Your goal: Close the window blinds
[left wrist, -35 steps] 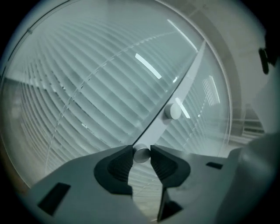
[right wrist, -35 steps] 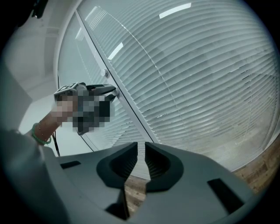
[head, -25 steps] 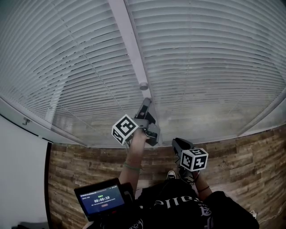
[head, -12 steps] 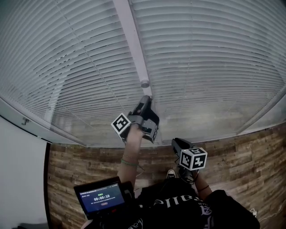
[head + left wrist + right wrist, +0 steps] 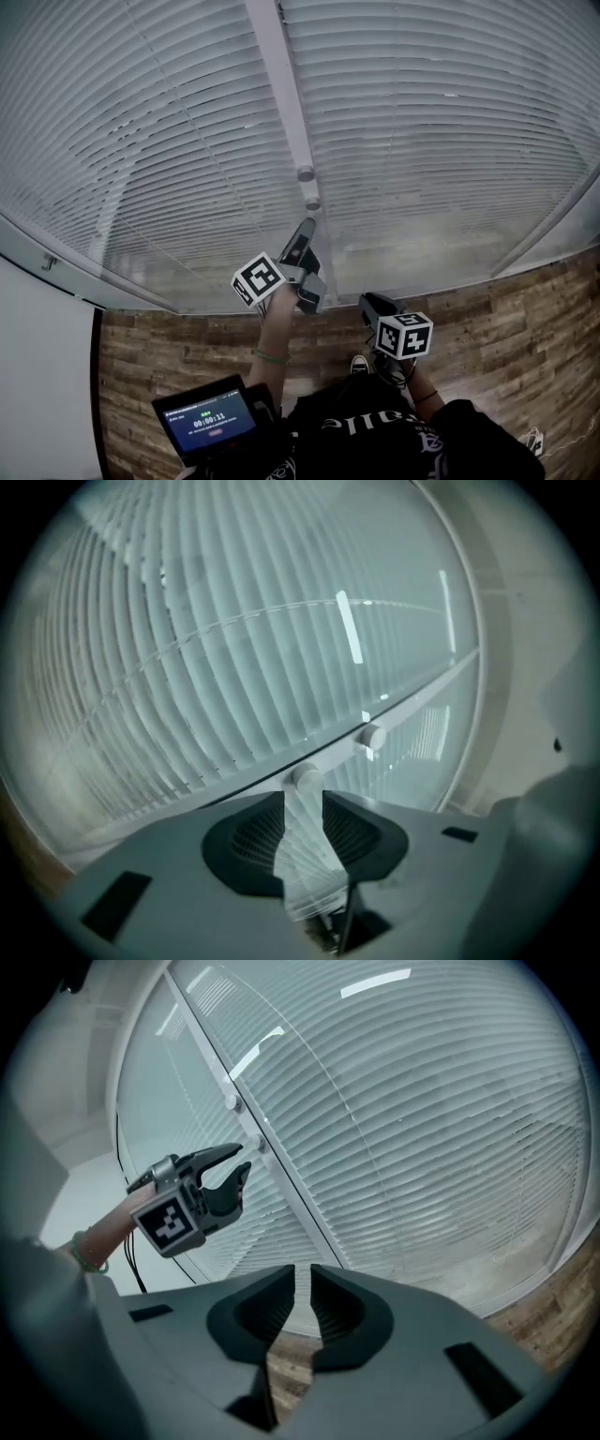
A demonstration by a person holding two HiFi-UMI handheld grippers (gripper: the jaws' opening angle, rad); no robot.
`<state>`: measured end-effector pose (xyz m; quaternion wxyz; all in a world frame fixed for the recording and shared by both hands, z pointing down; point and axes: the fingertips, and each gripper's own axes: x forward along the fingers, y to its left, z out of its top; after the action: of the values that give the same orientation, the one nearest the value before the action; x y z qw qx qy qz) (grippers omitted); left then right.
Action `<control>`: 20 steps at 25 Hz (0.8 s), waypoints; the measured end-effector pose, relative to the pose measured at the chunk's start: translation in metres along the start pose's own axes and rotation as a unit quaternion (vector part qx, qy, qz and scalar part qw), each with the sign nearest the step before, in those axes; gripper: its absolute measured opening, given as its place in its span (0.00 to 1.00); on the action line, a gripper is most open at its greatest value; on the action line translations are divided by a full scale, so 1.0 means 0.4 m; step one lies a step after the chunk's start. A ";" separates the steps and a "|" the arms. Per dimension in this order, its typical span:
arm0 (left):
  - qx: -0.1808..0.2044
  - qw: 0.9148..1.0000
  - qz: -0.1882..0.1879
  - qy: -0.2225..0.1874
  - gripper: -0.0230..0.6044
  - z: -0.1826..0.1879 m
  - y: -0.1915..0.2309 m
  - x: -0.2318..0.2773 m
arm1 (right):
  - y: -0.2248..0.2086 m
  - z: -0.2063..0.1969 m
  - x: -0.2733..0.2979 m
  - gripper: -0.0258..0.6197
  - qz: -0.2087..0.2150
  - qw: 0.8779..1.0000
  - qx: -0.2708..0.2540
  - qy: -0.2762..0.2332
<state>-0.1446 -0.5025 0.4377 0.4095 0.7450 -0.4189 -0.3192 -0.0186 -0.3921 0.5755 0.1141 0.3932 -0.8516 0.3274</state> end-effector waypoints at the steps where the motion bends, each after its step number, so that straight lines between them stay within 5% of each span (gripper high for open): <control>1: 0.045 0.999 0.010 0.013 0.24 -0.009 0.004 -0.016 | 0.005 -0.002 0.000 0.14 -0.002 1.000 0.001 -0.001; 3: 0.157 0.986 0.038 0.042 0.22 -0.022 0.013 -0.049 | 0.014 -0.006 0.000 0.14 -0.004 1.000 0.003 -0.002; 4: 0.222 0.972 0.056 0.058 0.21 -0.026 0.015 -0.069 | 0.021 -0.011 -0.001 0.14 -0.005 1.000 0.004 -0.002; 7: 0.392 0.908 0.095 0.111 0.17 -0.057 0.015 -0.149 | 0.062 -0.040 -0.011 0.14 -0.008 1.000 0.006 -0.004; 9: 0.446 0.880 0.096 0.131 0.15 -0.082 0.012 -0.212 | 0.101 -0.068 -0.020 0.14 -0.009 1.000 0.008 -0.007; 14: 0.431 0.888 0.061 0.147 0.08 -0.155 0.022 -0.389 | 0.194 -0.152 -0.049 0.14 -0.018 1.000 0.017 -0.018; 20: 0.455 0.867 0.058 0.195 0.04 -0.224 0.042 -0.626 | 0.338 -0.299 -0.129 0.14 -0.034 0.998 0.031 -0.046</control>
<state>-0.1889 -0.2554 0.5269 0.1158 0.8702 -0.4716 0.0830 -0.0924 -0.2196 0.5796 0.0734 0.4402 -0.8314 0.3311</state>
